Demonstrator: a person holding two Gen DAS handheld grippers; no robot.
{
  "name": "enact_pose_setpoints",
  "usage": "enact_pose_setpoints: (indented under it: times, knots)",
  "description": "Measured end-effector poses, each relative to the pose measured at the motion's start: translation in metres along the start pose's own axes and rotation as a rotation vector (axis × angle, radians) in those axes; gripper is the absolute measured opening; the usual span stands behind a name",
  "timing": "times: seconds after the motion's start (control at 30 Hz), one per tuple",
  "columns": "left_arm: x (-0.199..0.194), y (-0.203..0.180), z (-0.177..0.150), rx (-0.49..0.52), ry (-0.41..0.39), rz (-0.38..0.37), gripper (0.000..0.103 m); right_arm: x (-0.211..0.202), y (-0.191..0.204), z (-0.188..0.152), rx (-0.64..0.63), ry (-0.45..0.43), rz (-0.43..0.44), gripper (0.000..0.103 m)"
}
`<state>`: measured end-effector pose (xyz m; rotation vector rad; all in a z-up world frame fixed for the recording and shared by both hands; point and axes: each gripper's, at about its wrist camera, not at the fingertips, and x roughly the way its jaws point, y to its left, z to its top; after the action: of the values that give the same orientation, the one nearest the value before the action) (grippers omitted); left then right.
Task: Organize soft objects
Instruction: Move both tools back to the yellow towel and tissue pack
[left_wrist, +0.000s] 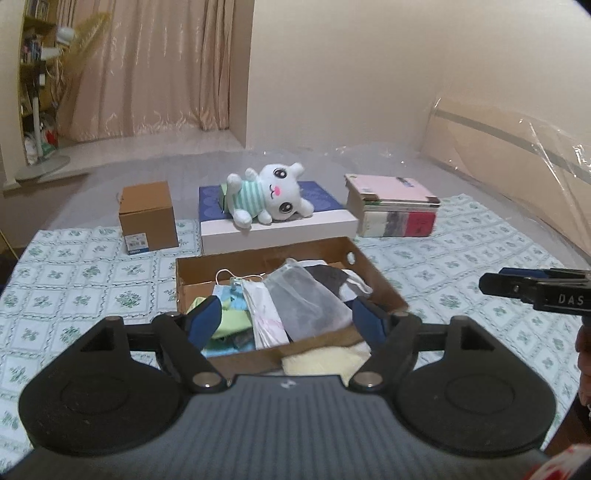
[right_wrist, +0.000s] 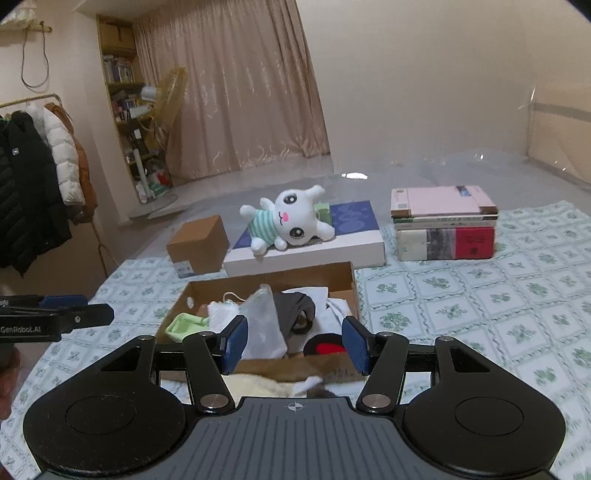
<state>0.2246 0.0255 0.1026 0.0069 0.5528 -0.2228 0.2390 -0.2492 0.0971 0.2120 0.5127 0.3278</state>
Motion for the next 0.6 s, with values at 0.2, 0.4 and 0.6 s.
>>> enact_pose_setpoints:
  times: [0.2,0.4,0.6]
  knots:
    - [-0.049,-0.024,-0.032,-0.008,-0.014,0.014,0.082,-0.043,0.016,-0.029,0.005,0.004,-0.003,0.059]
    - [-0.070,-0.034,-0.075,-0.042,0.030,0.034,0.087,-0.070,0.021,-0.062,0.006,0.035,-0.005,0.062]
    - [-0.082,-0.031,-0.108,-0.133,0.080,0.071,0.090,-0.087,0.024,-0.090,0.017,0.072,-0.012,0.064]
